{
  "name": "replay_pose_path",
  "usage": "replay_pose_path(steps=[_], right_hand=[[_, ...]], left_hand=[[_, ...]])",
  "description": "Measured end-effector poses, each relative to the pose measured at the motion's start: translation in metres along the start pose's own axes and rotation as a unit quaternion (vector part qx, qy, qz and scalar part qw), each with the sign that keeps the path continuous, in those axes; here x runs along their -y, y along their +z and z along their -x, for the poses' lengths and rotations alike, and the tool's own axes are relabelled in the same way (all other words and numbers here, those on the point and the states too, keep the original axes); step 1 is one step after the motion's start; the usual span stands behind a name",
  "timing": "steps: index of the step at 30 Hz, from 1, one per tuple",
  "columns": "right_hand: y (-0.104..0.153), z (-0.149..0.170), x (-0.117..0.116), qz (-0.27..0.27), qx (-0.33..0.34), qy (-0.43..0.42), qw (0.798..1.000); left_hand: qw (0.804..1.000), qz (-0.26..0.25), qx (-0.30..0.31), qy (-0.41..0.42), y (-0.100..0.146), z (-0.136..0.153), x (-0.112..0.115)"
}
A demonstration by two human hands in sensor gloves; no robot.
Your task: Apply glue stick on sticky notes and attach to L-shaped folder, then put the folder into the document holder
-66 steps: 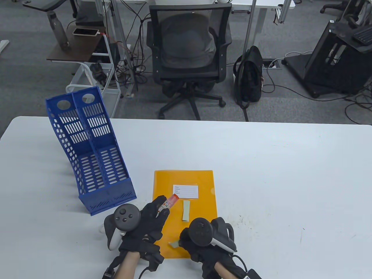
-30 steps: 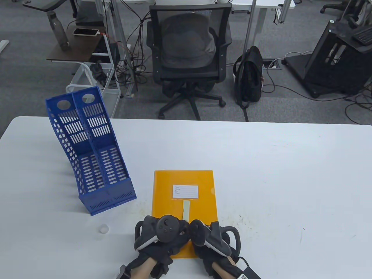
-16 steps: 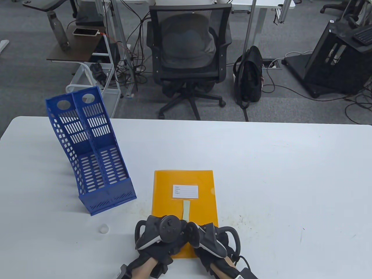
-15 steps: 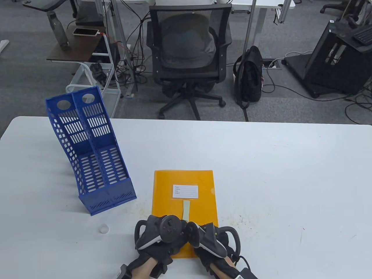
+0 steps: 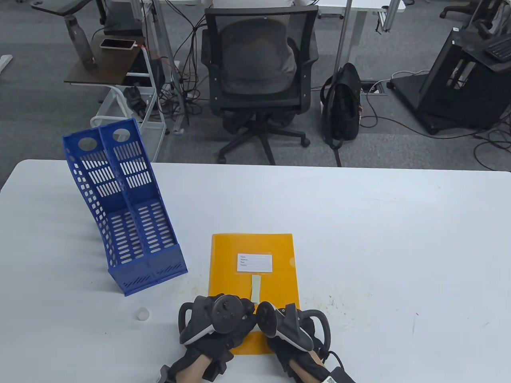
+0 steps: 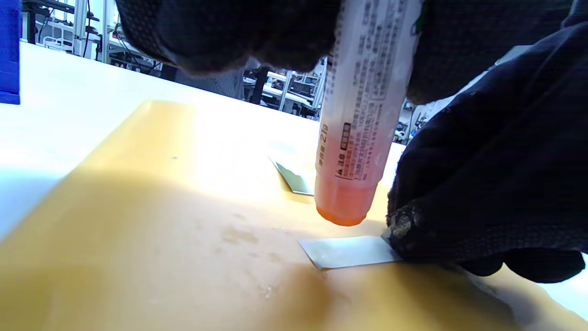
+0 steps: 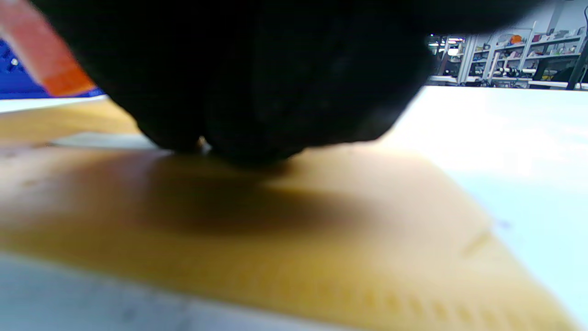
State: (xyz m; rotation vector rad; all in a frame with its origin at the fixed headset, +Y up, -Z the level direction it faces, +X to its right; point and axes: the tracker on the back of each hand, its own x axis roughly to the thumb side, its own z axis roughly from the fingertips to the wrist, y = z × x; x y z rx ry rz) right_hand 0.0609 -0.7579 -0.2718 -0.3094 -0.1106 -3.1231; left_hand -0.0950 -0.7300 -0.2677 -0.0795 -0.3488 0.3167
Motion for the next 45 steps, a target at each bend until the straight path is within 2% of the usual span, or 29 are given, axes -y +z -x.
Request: replay_pose_path(steps=[11, 27, 31, 36, 39, 42, 45], right_hand=[[-0.001, 0.001, -0.001, -0.004, 0.000, -0.007, 1.000], [-0.001, 0.001, 0.000, -0.002, -0.001, -0.004, 1.000], [-0.001, 0.001, -0.001, -0.001, 0.001, -0.002, 1.000], [0.000, 0.001, -0.001, 0.001, 0.003, 0.003, 1.000], [0.000, 0.000, 0.000, 0.002, 0.004, 0.005, 1.000], [0.000, 0.000, -0.001, 0.002, 0.005, 0.006, 1.000], [0.000, 0.000, -0.001, 0.002, 0.005, 0.005, 1.000]], left_hand=[[1.000, 0.021, 0.002, -0.015, -0.009, -0.010, 0.016], [0.999, 0.045, -0.012, -0.023, -0.006, 0.000, 0.009], [0.998, 0.050, -0.023, 0.023, -0.004, 0.013, 0.004], [0.994, 0.024, -0.056, 0.091, 0.002, 0.038, -0.008], [0.985, 0.029, -0.077, 0.149, 0.003, 0.051, -0.009], [0.976, 0.011, -0.098, 0.195, 0.003, 0.061, -0.007], [0.965, 0.021, -0.121, 0.231, 0.002, 0.073, -0.001]])
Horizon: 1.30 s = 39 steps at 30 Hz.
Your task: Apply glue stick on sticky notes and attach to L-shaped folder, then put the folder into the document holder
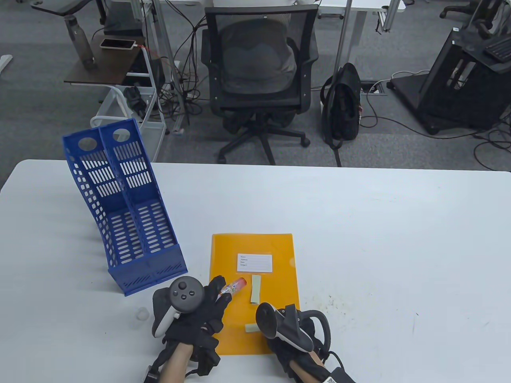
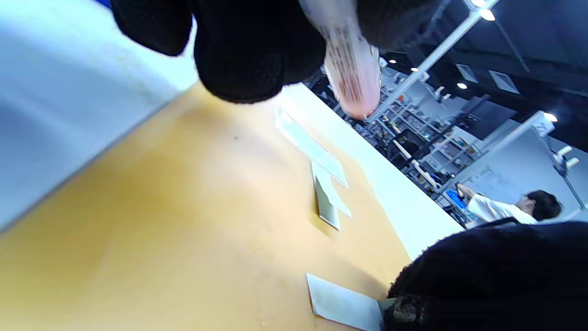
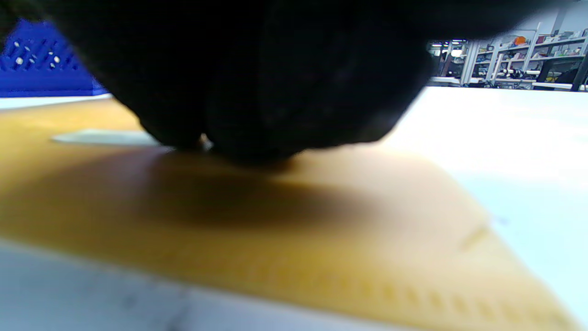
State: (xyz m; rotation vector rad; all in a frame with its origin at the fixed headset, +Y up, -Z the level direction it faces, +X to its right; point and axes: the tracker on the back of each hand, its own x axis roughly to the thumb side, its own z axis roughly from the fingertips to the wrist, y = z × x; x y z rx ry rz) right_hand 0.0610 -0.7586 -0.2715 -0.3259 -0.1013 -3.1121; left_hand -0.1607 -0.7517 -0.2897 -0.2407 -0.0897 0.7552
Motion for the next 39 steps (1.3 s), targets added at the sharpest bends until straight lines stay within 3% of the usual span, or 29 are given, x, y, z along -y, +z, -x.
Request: replay_pose_path(steps=[11, 23, 39], right_hand=[[0.001, 0.000, 0.000, 0.003, 0.004, 0.001, 1.000], [0.001, -0.001, 0.000, 0.005, 0.007, 0.005, 1.000], [0.008, -0.006, 0.002, 0.036, 0.028, 0.025, 0.999]], left_hand=[[0.999, -0.036, -0.023, 0.034, -0.003, 0.017, -0.004], [0.998, 0.046, -0.019, -0.028, -0.004, 0.002, 0.012], [0.994, 0.054, -0.042, -0.088, -0.005, -0.008, 0.023]])
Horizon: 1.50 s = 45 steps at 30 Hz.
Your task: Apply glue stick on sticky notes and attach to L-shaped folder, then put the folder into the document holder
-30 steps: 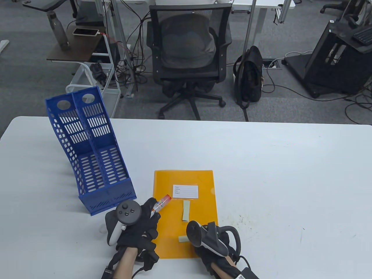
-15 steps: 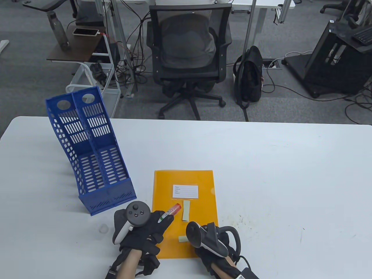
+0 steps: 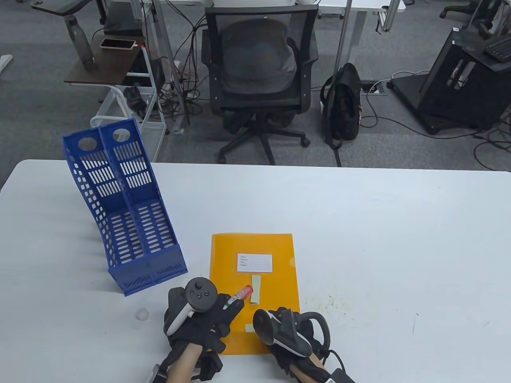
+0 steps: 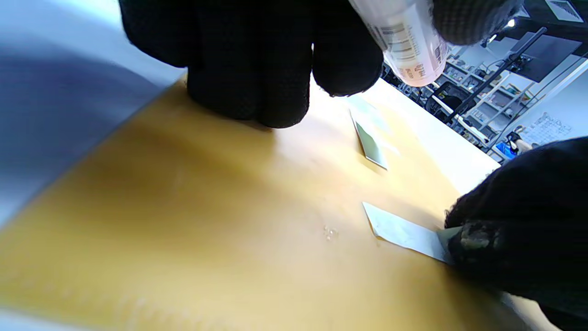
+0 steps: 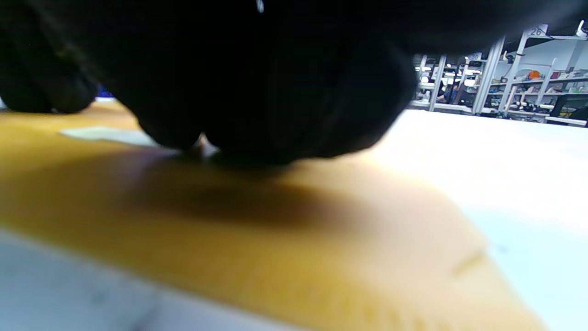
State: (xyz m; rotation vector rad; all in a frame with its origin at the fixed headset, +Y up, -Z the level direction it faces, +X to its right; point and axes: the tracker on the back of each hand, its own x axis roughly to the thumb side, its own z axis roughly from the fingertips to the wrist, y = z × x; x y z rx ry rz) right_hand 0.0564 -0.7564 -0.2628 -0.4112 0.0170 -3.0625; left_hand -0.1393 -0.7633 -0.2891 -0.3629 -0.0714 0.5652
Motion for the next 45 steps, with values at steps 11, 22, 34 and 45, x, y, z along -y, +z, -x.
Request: replay_pose_path(steps=[11, 22, 34, 45], right_hand=[[0.003, 0.007, 0.004, -0.037, 0.002, -0.084, 0.996], [-0.002, 0.023, 0.007, -0.049, -0.001, -0.155, 0.987], [-0.028, 0.028, 0.059, 0.100, -0.017, -0.059, 0.993], [-0.074, 0.010, 0.053, 0.113, -0.029, -0.006, 0.993]], left_hand=[[0.998, -0.033, -0.009, -0.054, 0.002, -0.005, 0.000], [0.997, -0.068, -0.020, -0.034, 0.000, 0.006, -0.004], [0.998, -0.055, -0.024, -0.012, -0.001, 0.009, -0.006], [0.998, -0.052, -0.025, -0.004, -0.002, 0.011, -0.007]])
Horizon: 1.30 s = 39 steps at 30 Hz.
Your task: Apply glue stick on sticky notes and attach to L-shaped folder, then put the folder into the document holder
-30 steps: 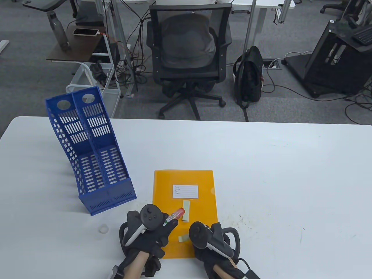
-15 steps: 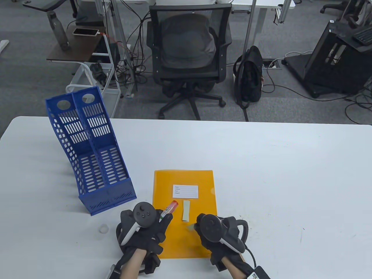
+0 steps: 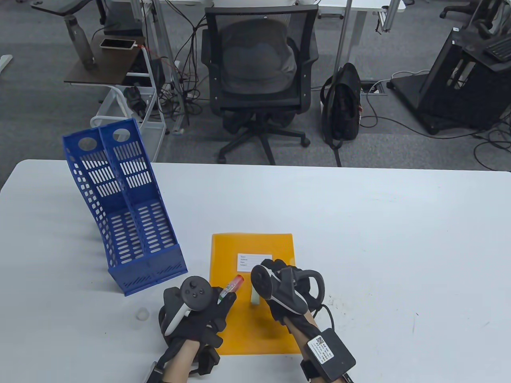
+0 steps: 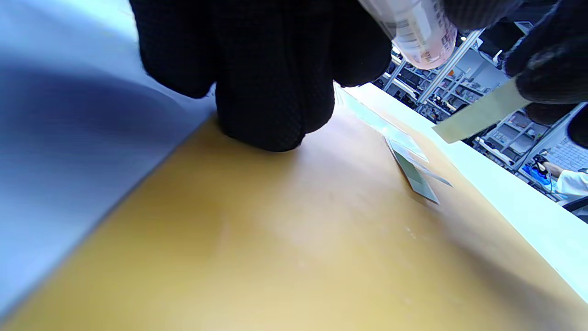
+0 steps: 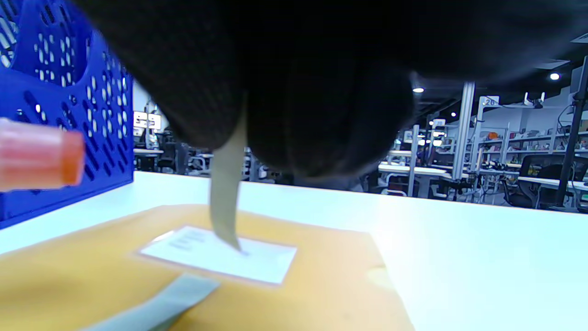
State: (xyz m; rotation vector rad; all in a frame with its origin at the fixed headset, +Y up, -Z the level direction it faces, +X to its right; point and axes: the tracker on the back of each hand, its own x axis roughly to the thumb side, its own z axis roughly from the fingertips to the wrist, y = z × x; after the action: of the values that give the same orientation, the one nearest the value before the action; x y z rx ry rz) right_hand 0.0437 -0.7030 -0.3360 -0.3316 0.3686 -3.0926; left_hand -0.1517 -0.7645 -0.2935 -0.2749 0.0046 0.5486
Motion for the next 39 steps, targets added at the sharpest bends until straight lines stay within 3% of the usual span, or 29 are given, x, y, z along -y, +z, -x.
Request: replay_pose_path(steps=[23, 39], right_hand=[[-0.005, -0.012, -0.025, -0.017, 0.031, 0.012, 0.999], [0.007, -0.021, -0.047, -0.085, 0.060, -0.004, 0.995]], left_hand=[[1.000, 0.013, 0.003, 0.011, -0.003, 0.003, -0.002], [1.000, 0.021, 0.005, 0.019, -0.004, 0.003, -0.001]])
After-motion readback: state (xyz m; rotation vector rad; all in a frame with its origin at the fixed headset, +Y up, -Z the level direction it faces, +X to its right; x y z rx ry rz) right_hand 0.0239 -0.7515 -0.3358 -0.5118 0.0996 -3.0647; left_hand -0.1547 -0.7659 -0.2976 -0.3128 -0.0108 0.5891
